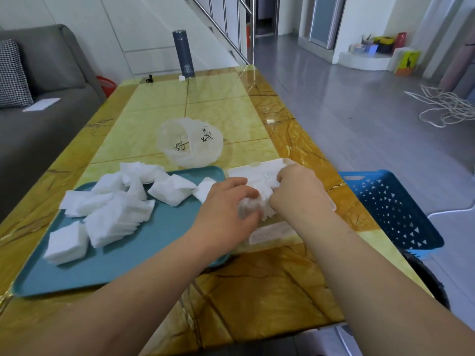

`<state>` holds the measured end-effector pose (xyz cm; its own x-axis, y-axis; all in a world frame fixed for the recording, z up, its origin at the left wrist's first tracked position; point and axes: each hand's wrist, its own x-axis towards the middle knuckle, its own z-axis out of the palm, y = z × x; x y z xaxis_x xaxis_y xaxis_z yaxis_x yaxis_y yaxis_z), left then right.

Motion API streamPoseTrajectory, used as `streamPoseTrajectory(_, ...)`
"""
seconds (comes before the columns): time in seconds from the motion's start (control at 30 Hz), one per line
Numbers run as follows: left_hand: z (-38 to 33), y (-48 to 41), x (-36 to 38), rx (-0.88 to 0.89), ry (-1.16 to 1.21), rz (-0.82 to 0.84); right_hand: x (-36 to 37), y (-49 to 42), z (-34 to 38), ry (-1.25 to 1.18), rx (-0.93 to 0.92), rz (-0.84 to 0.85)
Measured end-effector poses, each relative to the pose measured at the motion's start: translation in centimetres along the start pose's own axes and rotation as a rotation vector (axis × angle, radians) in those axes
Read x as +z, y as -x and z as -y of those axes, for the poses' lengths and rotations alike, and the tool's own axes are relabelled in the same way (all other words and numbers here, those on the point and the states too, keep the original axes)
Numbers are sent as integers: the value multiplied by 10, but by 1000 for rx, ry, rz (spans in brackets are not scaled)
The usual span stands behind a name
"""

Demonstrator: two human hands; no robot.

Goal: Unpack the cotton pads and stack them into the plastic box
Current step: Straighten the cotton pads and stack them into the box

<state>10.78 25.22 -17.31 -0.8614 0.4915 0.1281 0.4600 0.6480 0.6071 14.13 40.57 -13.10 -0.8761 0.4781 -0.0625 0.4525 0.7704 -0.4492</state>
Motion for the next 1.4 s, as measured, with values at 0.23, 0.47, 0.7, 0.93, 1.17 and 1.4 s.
streamPoseTrajectory(0.23, 2, 0, 4, 1, 17, -18, -6, 21, 3, 77, -110, 101)
streamPoseTrajectory(0.47, 6, 7, -5, 57, 10, 6, -9, 25, 14, 26, -88, -12)
streamPoseTrajectory(0.7, 54, -19, -32, -67, -327, 124, -6, 31, 29, 108, -159, -36)
streamPoseTrajectory(0.93, 81, 9, -35, 106, -575, 167, 28, 31, 54, -101, -477, -24)
streamPoseTrajectory(1.17, 87, 58, -68, 115, -512, 190, 58, 46, 78, -326, -451, 222)
streamPoseTrajectory(1.4, 88, 62, -79, -235, -150, 116, 77, 42, 81, -278, -386, 289)
